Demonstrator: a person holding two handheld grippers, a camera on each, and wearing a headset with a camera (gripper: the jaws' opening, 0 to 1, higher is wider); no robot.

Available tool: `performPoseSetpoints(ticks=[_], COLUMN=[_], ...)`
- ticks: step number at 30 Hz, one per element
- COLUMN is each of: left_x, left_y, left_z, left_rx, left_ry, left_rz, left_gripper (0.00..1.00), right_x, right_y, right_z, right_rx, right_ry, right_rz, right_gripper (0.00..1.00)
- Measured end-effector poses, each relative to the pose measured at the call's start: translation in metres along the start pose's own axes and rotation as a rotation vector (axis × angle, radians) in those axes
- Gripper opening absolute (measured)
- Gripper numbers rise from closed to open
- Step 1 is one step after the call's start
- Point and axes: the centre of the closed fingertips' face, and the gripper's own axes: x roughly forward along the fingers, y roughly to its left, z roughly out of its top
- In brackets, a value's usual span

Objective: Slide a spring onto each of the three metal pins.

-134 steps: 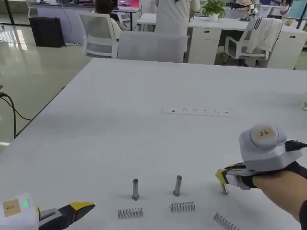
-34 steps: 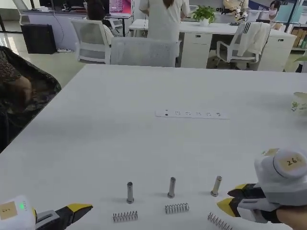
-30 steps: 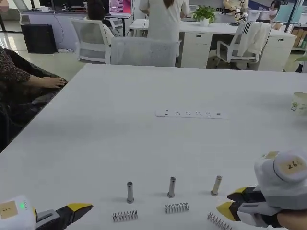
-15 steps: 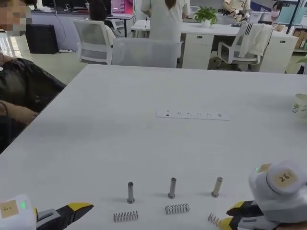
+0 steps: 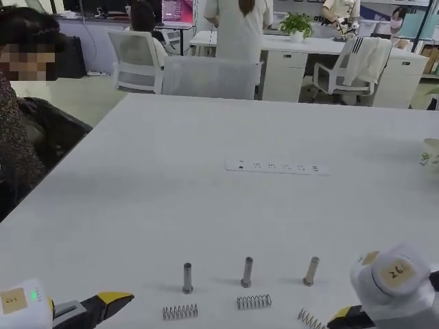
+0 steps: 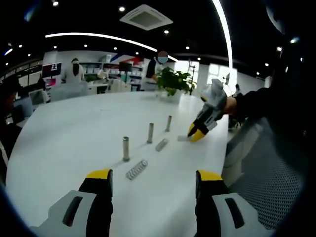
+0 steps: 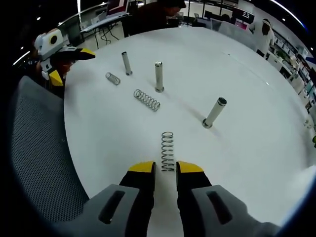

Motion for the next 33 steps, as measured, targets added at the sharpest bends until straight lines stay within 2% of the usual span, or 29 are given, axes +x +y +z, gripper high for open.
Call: performPoseSetpoints(ticks=[17, 21, 24, 28, 33], left_x=[0.002, 0.003, 0.004, 0.007, 0.013], left_y=[-0.001, -0.001, -0.001, -0.002, -0.005], left_z=[0.001, 0.002, 0.002, 0.003, 0.008], left_rx=[0.003, 0.011, 0.014, 0.027, 0.044], left_ry=[-0.004, 0.0, 0.001, 0.006, 0.006], left_rz=[-0.004, -0.009, -0.012, -0.026, -0.046], left_gripper=[0.63, 0.63, 0.62, 0.61, 0.59], right_x=[0.003, 0.002, 0.001, -0.004, -0.009], right_y=[-0.002, -0.004, -0.004, 0.0, 0.011], right_z=[-0.001, -0.001, 0.002, 0.01, 0.022], right_rx=[-0.018, -0.044, -0.023, -0.032, -0.059], right_ry=[0.011, 0.017, 0.004, -0.016, -0.038], right_rz=[-0.003, -0.018, -0.015, -0.011, 0.02], right_gripper=[0.08, 0.07, 0.07, 0.07, 0.07])
